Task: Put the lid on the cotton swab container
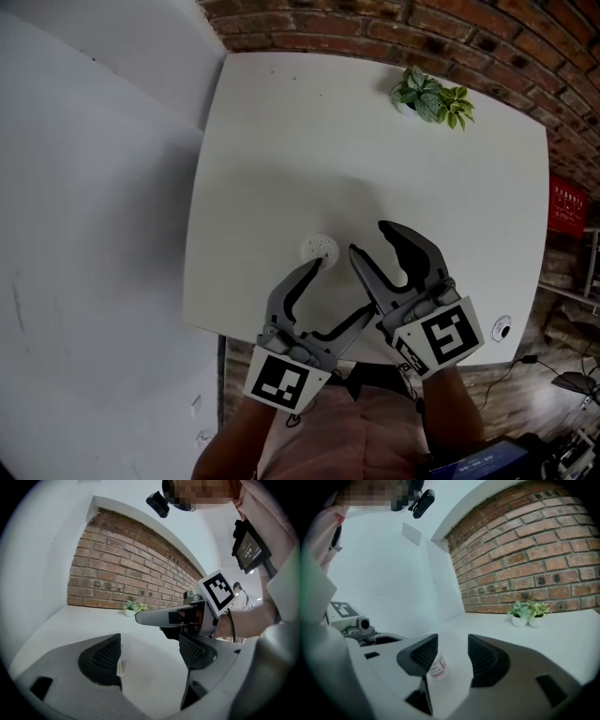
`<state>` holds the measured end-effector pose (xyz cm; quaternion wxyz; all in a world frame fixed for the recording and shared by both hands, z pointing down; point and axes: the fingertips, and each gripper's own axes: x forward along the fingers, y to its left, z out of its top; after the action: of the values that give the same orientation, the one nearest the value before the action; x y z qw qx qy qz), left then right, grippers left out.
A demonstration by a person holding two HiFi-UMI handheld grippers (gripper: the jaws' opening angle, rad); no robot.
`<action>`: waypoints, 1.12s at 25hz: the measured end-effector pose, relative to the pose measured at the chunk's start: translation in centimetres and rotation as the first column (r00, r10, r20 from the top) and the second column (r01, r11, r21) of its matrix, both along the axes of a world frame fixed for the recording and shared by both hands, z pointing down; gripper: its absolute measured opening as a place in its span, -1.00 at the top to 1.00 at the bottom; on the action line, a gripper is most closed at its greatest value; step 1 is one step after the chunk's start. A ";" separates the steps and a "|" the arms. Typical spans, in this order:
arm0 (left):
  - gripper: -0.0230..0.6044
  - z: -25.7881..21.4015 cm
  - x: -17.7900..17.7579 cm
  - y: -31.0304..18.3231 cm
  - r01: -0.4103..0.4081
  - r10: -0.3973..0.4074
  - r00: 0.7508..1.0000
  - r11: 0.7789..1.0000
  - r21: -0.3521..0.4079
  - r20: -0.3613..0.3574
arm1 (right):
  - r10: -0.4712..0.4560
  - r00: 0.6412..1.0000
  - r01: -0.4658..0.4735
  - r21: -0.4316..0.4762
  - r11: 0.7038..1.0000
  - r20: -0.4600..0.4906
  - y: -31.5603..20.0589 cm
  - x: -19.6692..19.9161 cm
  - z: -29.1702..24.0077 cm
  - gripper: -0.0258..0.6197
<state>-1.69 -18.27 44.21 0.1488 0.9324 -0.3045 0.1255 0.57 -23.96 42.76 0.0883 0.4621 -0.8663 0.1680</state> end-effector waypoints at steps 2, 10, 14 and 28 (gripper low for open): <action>-0.34 0.0 0.0 0.0 -0.004 0.004 1.000 1.000 0.000 -0.003 | -0.039 0.999 0.039 0.002 0.999 -0.004 -0.2 -0.7 0.0 0.28; -0.33 -0.3 0.0 0.1 -0.016 0.016 1.000 1.000 0.017 -0.014 | -0.149 0.988 0.148 -0.032 0.988 -0.031 -0.1 -2.8 1.3 0.27; -0.33 -0.2 0.0 0.1 -0.025 0.025 1.000 0.999 0.022 0.002 | -0.154 0.988 0.152 -0.075 0.986 -0.027 0.1 -2.9 2.0 0.27; -0.35 -0.1 -0.1 0.6 -0.012 0.012 1.000 1.000 0.009 0.009 | -0.142 0.990 0.141 -0.052 0.989 -0.003 0.3 -2.1 1.8 0.27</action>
<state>-1.83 -17.70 44.16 0.1423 0.9343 -0.3001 0.1291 -1.53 -23.64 44.54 0.1147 0.3976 -0.8920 0.1819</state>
